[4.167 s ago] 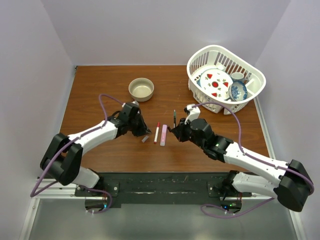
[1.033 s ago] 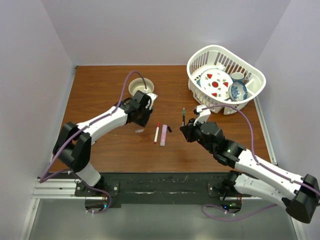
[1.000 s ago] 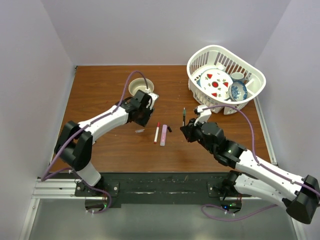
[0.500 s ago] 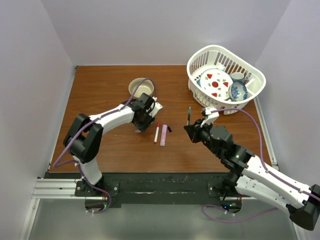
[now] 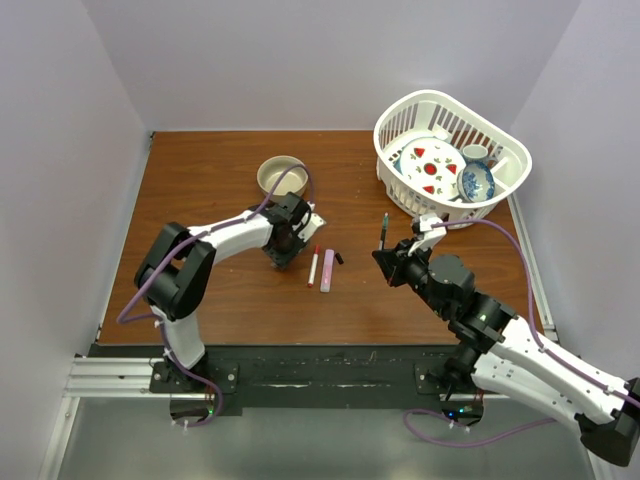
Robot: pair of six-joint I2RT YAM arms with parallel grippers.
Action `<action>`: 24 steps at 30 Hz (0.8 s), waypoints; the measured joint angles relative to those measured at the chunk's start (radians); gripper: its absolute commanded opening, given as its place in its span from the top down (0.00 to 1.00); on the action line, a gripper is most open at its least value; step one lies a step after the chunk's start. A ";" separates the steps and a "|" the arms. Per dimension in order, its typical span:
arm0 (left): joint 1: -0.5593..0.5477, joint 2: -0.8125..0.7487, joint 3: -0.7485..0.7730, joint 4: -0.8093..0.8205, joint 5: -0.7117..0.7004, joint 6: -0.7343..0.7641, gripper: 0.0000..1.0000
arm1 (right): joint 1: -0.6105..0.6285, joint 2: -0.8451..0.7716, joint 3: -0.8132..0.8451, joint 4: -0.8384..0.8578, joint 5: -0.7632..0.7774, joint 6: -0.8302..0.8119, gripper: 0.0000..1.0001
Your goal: Insert the pens into the pen caps
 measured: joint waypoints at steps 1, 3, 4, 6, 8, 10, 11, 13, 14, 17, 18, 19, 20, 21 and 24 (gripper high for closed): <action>0.000 0.000 0.000 0.002 0.001 -0.001 0.69 | 0.000 0.000 0.000 0.000 0.000 0.000 1.00; 0.000 0.000 0.000 0.001 0.006 -0.009 0.74 | 0.000 0.001 0.000 0.000 0.000 0.000 1.00; 0.000 0.000 0.000 0.000 0.010 -0.011 0.77 | 0.000 0.001 0.000 -0.001 0.000 0.000 1.00; -0.001 0.000 0.000 0.000 0.019 -0.017 0.77 | 0.000 0.000 0.000 -0.001 0.000 0.000 1.00; 0.000 0.000 -0.001 0.001 0.026 -0.026 0.71 | 0.000 0.000 0.000 -0.001 0.000 0.000 1.00; 0.000 -0.002 -0.002 0.003 0.039 -0.039 0.58 | 0.000 0.000 0.000 -0.001 -0.001 0.001 1.00; 0.001 -0.003 -0.003 0.003 0.046 -0.049 0.55 | 0.000 0.000 0.000 -0.001 -0.001 0.001 1.00; 0.001 -0.008 -0.010 0.011 0.063 -0.067 0.52 | 0.000 0.000 0.000 -0.001 -0.001 0.001 1.00; 0.000 -0.011 -0.014 0.014 0.066 -0.075 0.51 | 0.000 0.000 0.000 -0.001 -0.001 0.001 1.00; 0.000 -0.014 -0.019 0.022 0.069 -0.087 0.51 | 0.000 -0.001 -0.002 -0.001 -0.001 0.001 1.00; 0.000 -0.014 -0.019 0.022 0.069 -0.087 0.51 | 0.000 -0.001 -0.002 -0.001 -0.001 0.002 1.00; 0.000 -0.013 -0.019 0.022 0.069 -0.087 0.51 | 0.000 -0.001 -0.003 -0.001 -0.002 0.002 1.00; 0.000 -0.012 -0.019 0.022 0.069 -0.087 0.52 | 0.000 -0.001 -0.003 -0.001 -0.003 0.002 1.00; 0.000 -0.010 -0.018 0.021 0.069 -0.087 0.53 | 0.000 -0.001 -0.005 0.000 -0.004 0.003 1.00; 0.000 -0.002 -0.007 0.016 0.064 -0.090 0.58 | 0.000 -0.002 -0.009 -0.001 -0.006 0.006 1.00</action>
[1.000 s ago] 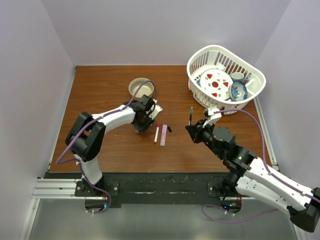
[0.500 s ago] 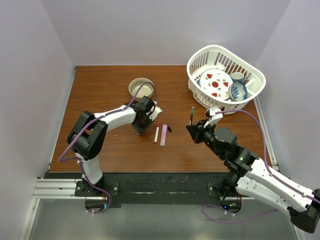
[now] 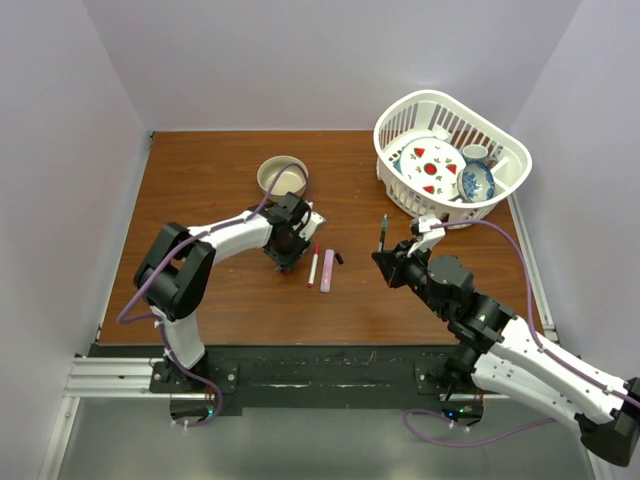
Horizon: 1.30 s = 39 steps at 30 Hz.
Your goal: Insert the pens into the pen caps
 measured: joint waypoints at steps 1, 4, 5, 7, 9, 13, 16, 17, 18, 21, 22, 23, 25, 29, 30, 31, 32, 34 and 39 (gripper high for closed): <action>0.000 0.003 0.005 0.000 -0.004 -0.002 0.61 | 0.000 -0.004 -0.003 0.000 -0.001 0.000 1.00; -0.001 0.009 0.011 0.004 -0.010 -0.007 0.70 | 0.000 -0.018 -0.007 -0.001 -0.002 0.002 1.00; -0.001 0.009 0.012 0.006 -0.013 -0.010 0.73 | 0.000 -0.023 -0.007 0.000 -0.001 0.002 1.00; -0.001 0.011 0.014 0.011 -0.023 -0.013 0.82 | 0.000 -0.028 -0.007 0.000 -0.002 0.002 1.00; -0.001 0.016 0.019 0.010 -0.029 -0.014 0.91 | 0.000 -0.031 -0.007 0.000 -0.002 0.002 1.00; -0.005 0.024 0.029 0.002 -0.036 -0.014 1.00 | 0.000 -0.037 -0.007 -0.002 -0.002 0.002 1.00; -0.005 0.025 0.031 -0.001 -0.035 -0.015 1.00 | 0.000 -0.048 -0.007 -0.004 -0.002 0.002 1.00; -0.005 0.025 0.031 -0.001 -0.035 -0.018 1.00 | 0.000 -0.049 -0.007 -0.005 -0.002 0.002 1.00; -0.005 0.025 0.031 -0.001 -0.035 -0.020 1.00 | 0.000 -0.049 -0.007 -0.005 -0.003 0.003 1.00; -0.005 0.023 0.031 0.001 -0.040 -0.051 1.00 | 0.000 -0.039 -0.008 -0.005 -0.012 0.013 1.00; -0.005 0.022 0.030 0.002 -0.043 -0.068 1.00 | 0.000 -0.034 -0.010 -0.003 -0.020 0.020 1.00; -0.005 0.021 0.029 0.003 -0.045 -0.080 1.00 | 0.000 -0.027 -0.014 0.004 -0.031 0.026 1.00; -0.005 0.013 0.020 0.013 -0.050 -0.117 1.00 | 0.000 -0.008 -0.024 0.012 -0.055 0.041 1.00; -0.005 -0.011 -0.006 0.031 -0.053 -0.180 1.00 | 0.000 0.056 -0.036 0.037 -0.095 0.062 1.00; -0.005 -0.019 -0.014 0.033 -0.054 -0.196 1.00 | 0.000 0.074 -0.037 0.040 -0.109 0.068 1.00; -0.005 -0.027 -0.020 0.031 -0.055 -0.209 1.00 | 0.000 0.090 -0.039 0.042 -0.118 0.072 1.00; -0.005 -0.036 -0.024 0.032 -0.058 -0.223 1.00 | 0.000 0.104 -0.043 0.053 -0.133 0.076 1.00; -0.005 -0.058 -0.027 0.032 -0.070 -0.249 1.00 | 0.000 0.134 -0.057 0.087 -0.166 0.089 1.00; -0.005 -0.139 -0.031 0.060 -0.082 -0.331 1.00 | 0.000 0.209 -0.077 0.171 -0.228 0.121 1.00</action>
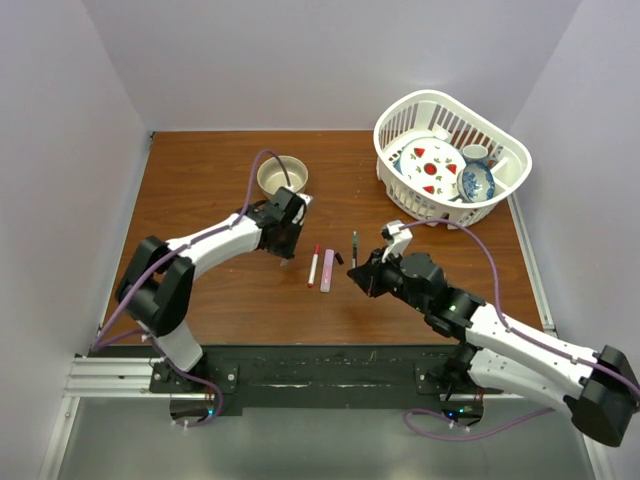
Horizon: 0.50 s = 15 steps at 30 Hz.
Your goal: Insert the pens into the pen caps
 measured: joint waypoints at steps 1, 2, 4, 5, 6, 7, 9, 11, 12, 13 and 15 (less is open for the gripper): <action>0.000 -0.024 0.000 0.011 0.005 -0.017 1.00 | 0.000 0.021 -0.003 0.020 -0.019 0.009 1.00; 0.000 -0.050 -0.002 0.026 0.014 -0.036 1.00 | 0.000 0.043 -0.005 0.040 -0.034 0.018 1.00; 0.000 -0.108 -0.011 0.064 0.033 -0.077 1.00 | 0.000 0.083 -0.006 0.077 -0.061 0.034 1.00; 0.000 -0.132 -0.014 0.078 0.042 -0.091 1.00 | 0.000 0.105 -0.006 0.098 -0.074 0.044 1.00; 0.000 -0.159 -0.017 0.095 0.053 -0.112 1.00 | 0.000 0.126 -0.006 0.121 -0.092 0.053 1.00; 0.000 -0.183 -0.018 0.110 0.063 -0.134 1.00 | 0.000 0.145 -0.006 0.140 -0.101 0.060 1.00; 0.000 -0.236 -0.034 0.160 0.089 -0.174 1.00 | 0.000 0.178 -0.006 0.178 -0.130 0.077 1.00; 0.000 -0.284 -0.064 0.214 0.113 -0.218 1.00 | 0.000 0.209 -0.006 0.224 -0.152 0.090 1.00; 0.000 -0.314 -0.090 0.253 0.128 -0.243 1.00 | 0.000 0.228 -0.006 0.250 -0.167 0.097 1.00; 0.000 -0.342 -0.117 0.286 0.143 -0.272 1.00 | 0.000 0.247 -0.006 0.276 -0.178 0.105 1.00; 0.000 -0.392 -0.171 0.360 0.174 -0.320 1.00 | 0.000 0.283 -0.005 0.318 -0.203 0.122 1.00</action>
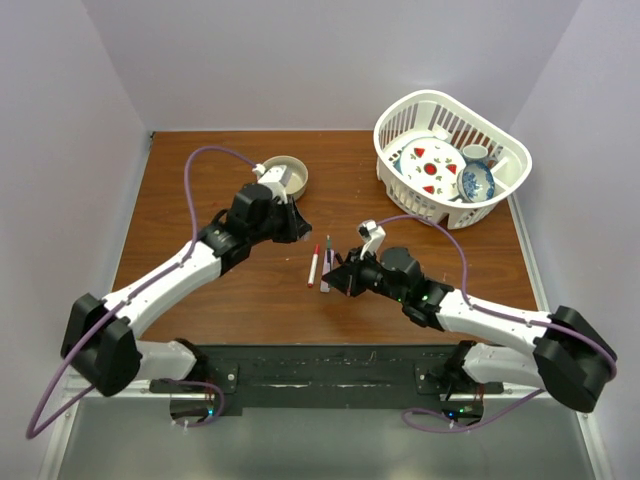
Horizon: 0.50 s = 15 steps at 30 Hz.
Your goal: Insert the pens into the pen caps
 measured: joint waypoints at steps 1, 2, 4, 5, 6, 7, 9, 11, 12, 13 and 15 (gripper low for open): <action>0.000 -0.027 -0.032 0.040 0.019 -0.031 1.00 | 0.000 0.016 0.000 0.016 -0.013 0.009 1.00; 0.000 -0.042 -0.049 0.065 0.033 -0.051 1.00 | 0.000 0.027 0.001 0.029 -0.022 0.016 1.00; 0.000 -0.067 -0.077 0.121 0.059 -0.088 1.00 | 0.000 0.042 0.001 0.051 -0.037 0.029 1.00; 0.000 -0.075 -0.084 0.142 0.066 -0.103 1.00 | 0.000 0.044 0.002 0.058 -0.045 0.035 1.00; 0.000 -0.082 -0.091 0.164 0.070 -0.114 1.00 | 0.000 0.044 0.002 0.063 -0.047 0.037 1.00; 0.000 -0.090 -0.096 0.180 0.071 -0.129 1.00 | 0.000 0.044 0.004 0.071 -0.049 0.042 1.00; 0.000 -0.110 -0.110 0.217 0.071 -0.150 1.00 | 0.000 0.045 0.010 0.081 -0.053 0.048 1.00; 0.000 -0.129 -0.123 0.243 0.071 -0.166 1.00 | 0.000 0.050 0.015 0.092 -0.058 0.053 1.00; 0.000 -0.134 -0.126 0.251 0.071 -0.175 1.00 | 0.000 0.054 0.018 0.098 -0.064 0.056 1.00; 0.000 -0.137 -0.128 0.260 0.071 -0.178 1.00 | 0.001 0.057 0.019 0.103 -0.066 0.059 1.00; 0.000 -0.138 -0.130 0.277 0.071 -0.185 1.00 | 0.001 0.063 0.019 0.111 -0.071 0.063 1.00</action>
